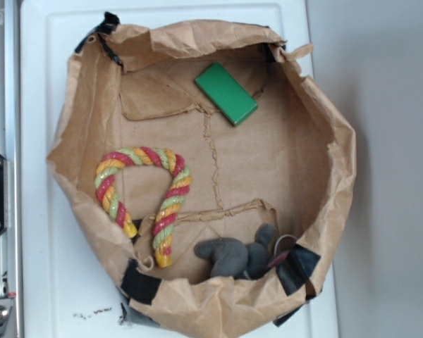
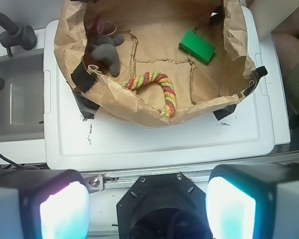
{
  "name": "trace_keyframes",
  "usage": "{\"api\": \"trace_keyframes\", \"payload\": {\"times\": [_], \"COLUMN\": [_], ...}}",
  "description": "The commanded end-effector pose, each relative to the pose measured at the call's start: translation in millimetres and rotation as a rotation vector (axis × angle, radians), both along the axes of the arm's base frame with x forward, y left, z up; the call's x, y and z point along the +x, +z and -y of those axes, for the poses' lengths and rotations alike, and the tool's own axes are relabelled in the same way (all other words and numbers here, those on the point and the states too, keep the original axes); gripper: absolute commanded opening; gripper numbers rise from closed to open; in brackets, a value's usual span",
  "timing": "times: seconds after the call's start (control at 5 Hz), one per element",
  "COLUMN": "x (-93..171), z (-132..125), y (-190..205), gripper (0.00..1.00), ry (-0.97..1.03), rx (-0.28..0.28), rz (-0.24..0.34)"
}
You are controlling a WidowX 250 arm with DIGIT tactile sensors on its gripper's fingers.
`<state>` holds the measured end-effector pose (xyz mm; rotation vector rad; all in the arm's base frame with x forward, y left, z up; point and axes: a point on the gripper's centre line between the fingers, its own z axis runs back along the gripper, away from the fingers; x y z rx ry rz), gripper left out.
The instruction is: Grab the gray animal.
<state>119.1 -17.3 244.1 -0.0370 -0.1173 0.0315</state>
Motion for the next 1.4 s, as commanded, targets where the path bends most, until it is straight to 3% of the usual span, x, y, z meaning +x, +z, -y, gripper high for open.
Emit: {"api": "trace_keyframes", "payload": {"times": [0.0, 0.4, 0.6, 0.8, 1.2], "x": [0, 89, 111, 125, 125], "z": [0, 27, 27, 10, 10], "y": [0, -26, -32, -51, -51], "gripper": [1.00, 1.00, 1.00, 1.00, 1.00], "ry": [0.000, 0.079, 0.034, -0.152, -0.152], "rx": [0.000, -0.042, -0.079, -0.095, -0.095], "rz": [0.000, 0.022, 0.061, 0.132, 0.132]}}
